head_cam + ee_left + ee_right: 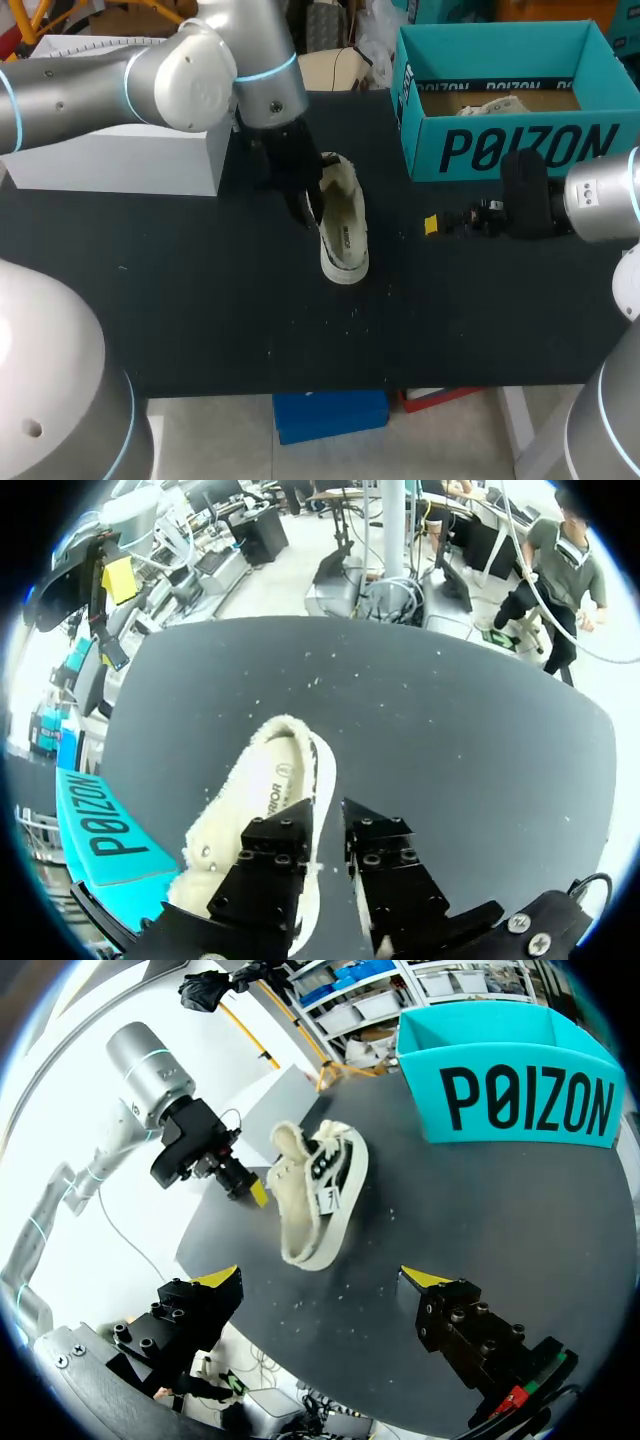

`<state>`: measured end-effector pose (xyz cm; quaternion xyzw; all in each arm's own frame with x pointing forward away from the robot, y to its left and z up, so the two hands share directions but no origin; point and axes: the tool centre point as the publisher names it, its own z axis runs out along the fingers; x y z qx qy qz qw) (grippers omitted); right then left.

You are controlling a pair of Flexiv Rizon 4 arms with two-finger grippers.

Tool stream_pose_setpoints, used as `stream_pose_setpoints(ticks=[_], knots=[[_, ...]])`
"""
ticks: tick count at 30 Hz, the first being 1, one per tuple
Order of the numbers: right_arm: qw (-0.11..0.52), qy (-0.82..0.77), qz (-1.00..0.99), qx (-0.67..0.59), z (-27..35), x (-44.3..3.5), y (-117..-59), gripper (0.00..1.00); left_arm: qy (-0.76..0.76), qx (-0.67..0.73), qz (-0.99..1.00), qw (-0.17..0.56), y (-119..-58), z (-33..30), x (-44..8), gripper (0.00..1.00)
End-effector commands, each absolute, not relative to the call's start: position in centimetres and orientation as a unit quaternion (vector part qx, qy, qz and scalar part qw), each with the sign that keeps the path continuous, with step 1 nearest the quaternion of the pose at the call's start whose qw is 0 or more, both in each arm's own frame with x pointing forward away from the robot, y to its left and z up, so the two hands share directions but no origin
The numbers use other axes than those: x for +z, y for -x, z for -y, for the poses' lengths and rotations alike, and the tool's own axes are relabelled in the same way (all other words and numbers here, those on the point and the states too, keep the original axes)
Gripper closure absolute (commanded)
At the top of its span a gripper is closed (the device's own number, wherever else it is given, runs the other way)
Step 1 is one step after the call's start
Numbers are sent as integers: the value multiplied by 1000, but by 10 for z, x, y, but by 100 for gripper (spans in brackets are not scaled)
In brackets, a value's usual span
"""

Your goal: Take the shoe out of the shoebox, open the shoe tongue, remove and reinsert the insole, then place the shoe into the shoebox

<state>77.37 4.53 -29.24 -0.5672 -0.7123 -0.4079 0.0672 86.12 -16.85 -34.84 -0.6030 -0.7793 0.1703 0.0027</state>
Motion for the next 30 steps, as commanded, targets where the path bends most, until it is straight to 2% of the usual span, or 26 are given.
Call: stream_pose_setpoints(ticks=[1,2,3,6,9,11,12,13,14,15,18,30], knots=[[68,567,712,-407,-45,-292,-773,0,603,153,783,-24,-858,160,-333,55],[68,567,712,-407,-45,-292,-773,0,603,151,783,-26,-859,159,-332,43],[68,567,712,-407,-45,-292,-773,0,605,147,782,-29,-860,159,-331,40],[68,567,712,-407,-45,-292,-773,0,608,144,780,-37,-862,158,-330,38],[68,567,712,-407,-45,-292,-773,0,607,144,780,-42,-863,158,-328,28],[68,567,712,-407,-45,-292,-773,0,604,147,782,-48,-863,157,-326,27],[68,567,712,-407,-45,-292,-773,0,598,154,784,-53,-864,156,-325,30],[68,567,712,-407,-45,-292,-773,0,588,165,789,-62,-866,155,-323,55],[68,567,712,-407,-45,-292,-773,0,571,183,796,-78,-868,154,-320,93],[68,567,712,-407,-45,-292,-773,0,547,204,806,-97,-872,152,-317,100],[68,567,712,-407,-45,-292,-773,0,449,310,824,-155,-886,148,-306,100],[68,567,712,-407,-45,-292,-773,0,375,277,862,-199,-955,123,-288,100]])
